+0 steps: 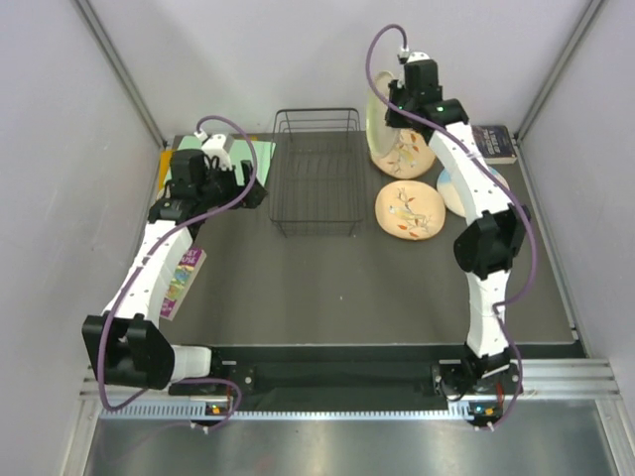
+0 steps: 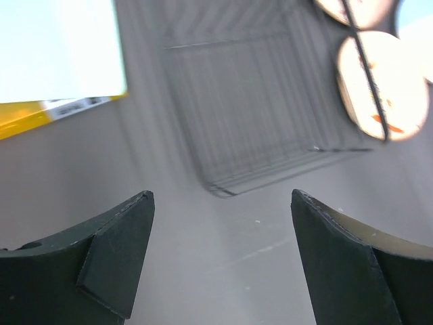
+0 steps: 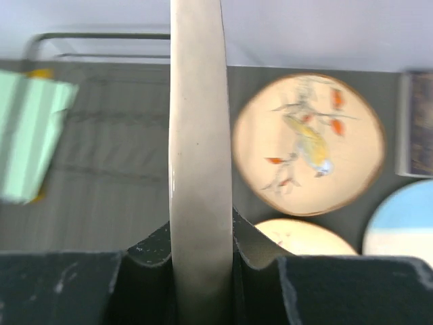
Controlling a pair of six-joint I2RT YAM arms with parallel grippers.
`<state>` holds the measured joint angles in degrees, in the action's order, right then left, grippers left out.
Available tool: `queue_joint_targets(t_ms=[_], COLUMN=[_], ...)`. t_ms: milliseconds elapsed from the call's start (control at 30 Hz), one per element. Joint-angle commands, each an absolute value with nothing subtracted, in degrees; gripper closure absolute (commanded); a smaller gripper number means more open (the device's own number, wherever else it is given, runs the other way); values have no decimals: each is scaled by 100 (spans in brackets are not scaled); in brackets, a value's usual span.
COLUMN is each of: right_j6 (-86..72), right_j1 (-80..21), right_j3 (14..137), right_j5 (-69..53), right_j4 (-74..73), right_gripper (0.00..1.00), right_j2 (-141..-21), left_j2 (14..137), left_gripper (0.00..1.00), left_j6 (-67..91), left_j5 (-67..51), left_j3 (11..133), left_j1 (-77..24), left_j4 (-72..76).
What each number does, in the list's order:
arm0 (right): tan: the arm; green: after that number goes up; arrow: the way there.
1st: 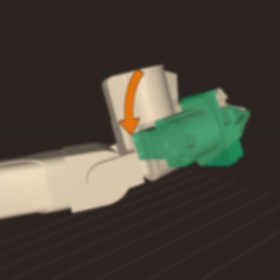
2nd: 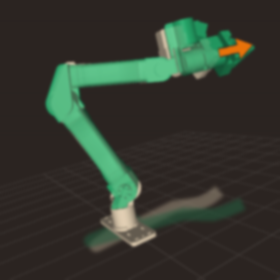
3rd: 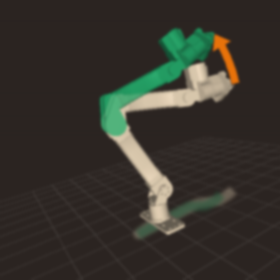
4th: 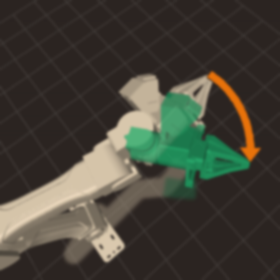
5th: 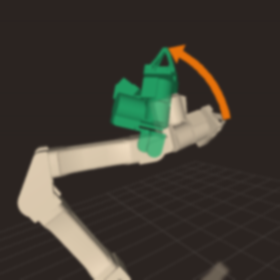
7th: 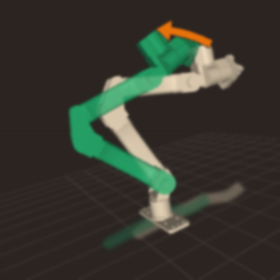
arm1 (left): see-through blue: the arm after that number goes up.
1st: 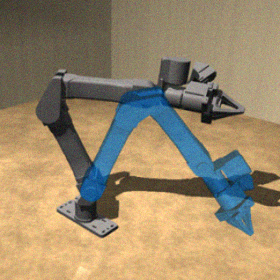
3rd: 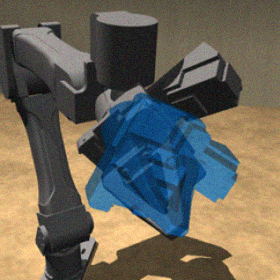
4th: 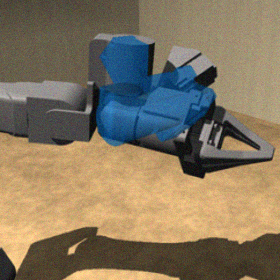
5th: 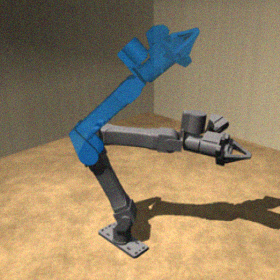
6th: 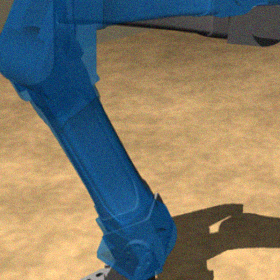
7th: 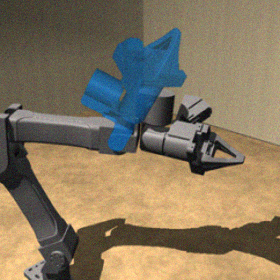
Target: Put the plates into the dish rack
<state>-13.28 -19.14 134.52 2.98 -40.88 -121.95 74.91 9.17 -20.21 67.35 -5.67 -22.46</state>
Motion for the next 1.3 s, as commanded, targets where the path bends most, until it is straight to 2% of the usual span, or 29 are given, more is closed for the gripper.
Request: queue_joint_targets(t_ms=[0, 333, 800, 1267], right_j6=[-1110, -150, -176, -404], right_j1=[-2469, -3304, -3287, -3322], right_j3=[14247, 14590, 14625, 14642], right_j5=[2056, 3058, 3155, 3182], right_j4=[-2462, -1319, -1327, -1415], right_gripper=[100, 100, 100, 100], right_j2=[-12260, -12595, -13130, -13719], left_j2=[7427, 7242, 7453, 7488], left_gripper=[13, 13, 13, 13], left_j6=[800, 1143, 1239, 1371], left_j5=[-1898, -2206, -2329, -2523], left_j3=[6830, 5898, 6152, 5809], left_j1=[-238, 246, 316, 316], left_j4=[-1925, -1679, -1714, -1643])
